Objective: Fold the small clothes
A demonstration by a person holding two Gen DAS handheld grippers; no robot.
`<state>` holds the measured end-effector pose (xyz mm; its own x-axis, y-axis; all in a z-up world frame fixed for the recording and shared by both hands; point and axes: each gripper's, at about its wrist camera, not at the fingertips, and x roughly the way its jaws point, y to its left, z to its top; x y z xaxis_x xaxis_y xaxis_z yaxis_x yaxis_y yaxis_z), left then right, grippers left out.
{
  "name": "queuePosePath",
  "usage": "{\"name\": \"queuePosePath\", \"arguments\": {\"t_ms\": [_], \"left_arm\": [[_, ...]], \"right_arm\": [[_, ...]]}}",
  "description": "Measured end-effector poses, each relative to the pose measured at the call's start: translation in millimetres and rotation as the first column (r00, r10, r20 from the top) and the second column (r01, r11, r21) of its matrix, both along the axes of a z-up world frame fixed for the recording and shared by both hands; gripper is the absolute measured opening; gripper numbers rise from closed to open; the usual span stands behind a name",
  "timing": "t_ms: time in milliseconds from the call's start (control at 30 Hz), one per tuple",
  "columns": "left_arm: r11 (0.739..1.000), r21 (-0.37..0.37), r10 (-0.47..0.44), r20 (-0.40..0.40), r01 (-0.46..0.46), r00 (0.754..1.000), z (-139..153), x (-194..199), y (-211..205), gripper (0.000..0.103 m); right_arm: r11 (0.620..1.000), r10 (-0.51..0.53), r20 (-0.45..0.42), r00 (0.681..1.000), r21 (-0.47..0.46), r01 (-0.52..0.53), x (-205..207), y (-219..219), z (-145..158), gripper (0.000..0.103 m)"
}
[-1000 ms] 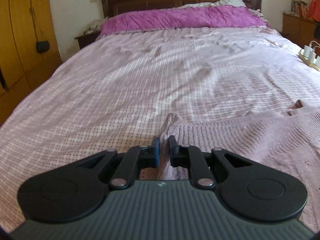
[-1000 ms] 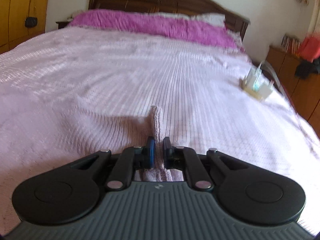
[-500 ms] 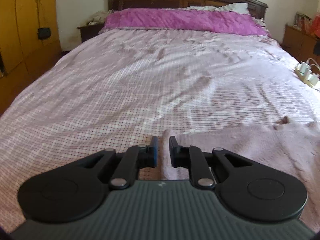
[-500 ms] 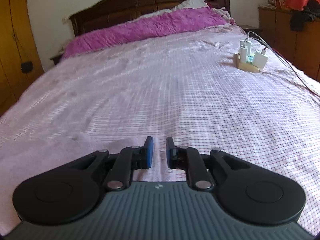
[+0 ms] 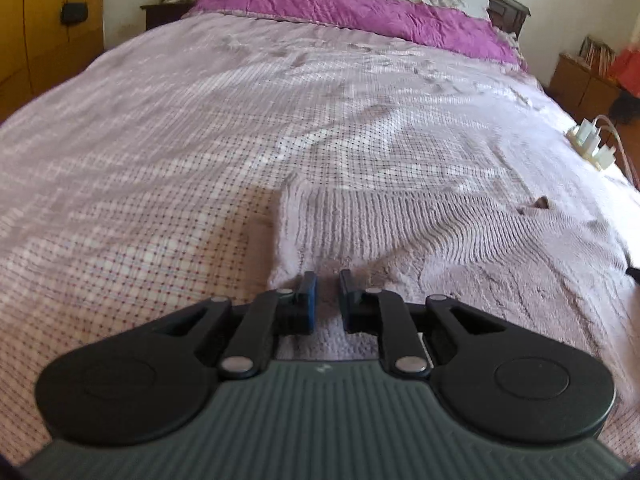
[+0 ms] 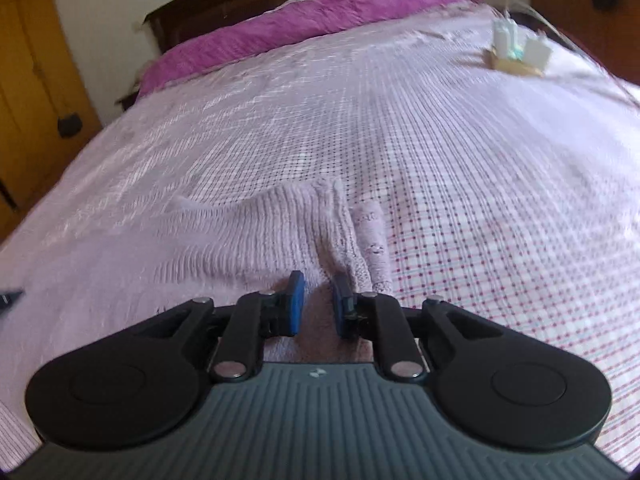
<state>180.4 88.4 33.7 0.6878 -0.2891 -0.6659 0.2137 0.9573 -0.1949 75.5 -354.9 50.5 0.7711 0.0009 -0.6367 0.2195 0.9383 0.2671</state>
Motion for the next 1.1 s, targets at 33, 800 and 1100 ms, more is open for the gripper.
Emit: {"name": "queuePosePath", "arguments": {"t_ms": [33,800,1100], "left_arm": [[1.0,-0.01,0.003,-0.002,-0.003,1.0,0.0,0.1,2.0,0.015],[0.996,0.084,0.023,0.026,-0.025,0.999,43.3,-76.6,-7.1,0.081],[0.977,0.21,0.016,0.01,-0.017,1.0,37.9,-108.7,-26.6,0.081]], "right_arm": [[1.0,-0.007,0.002,1.0,0.007,0.007,0.1,0.2,0.0,0.018],[0.952,-0.194,0.111,0.975,0.26,0.16,-101.9,0.6,34.4,0.084],[0.936,-0.211,0.051,0.976,0.298,0.187,-128.6,1.7,19.2,0.085]]}}
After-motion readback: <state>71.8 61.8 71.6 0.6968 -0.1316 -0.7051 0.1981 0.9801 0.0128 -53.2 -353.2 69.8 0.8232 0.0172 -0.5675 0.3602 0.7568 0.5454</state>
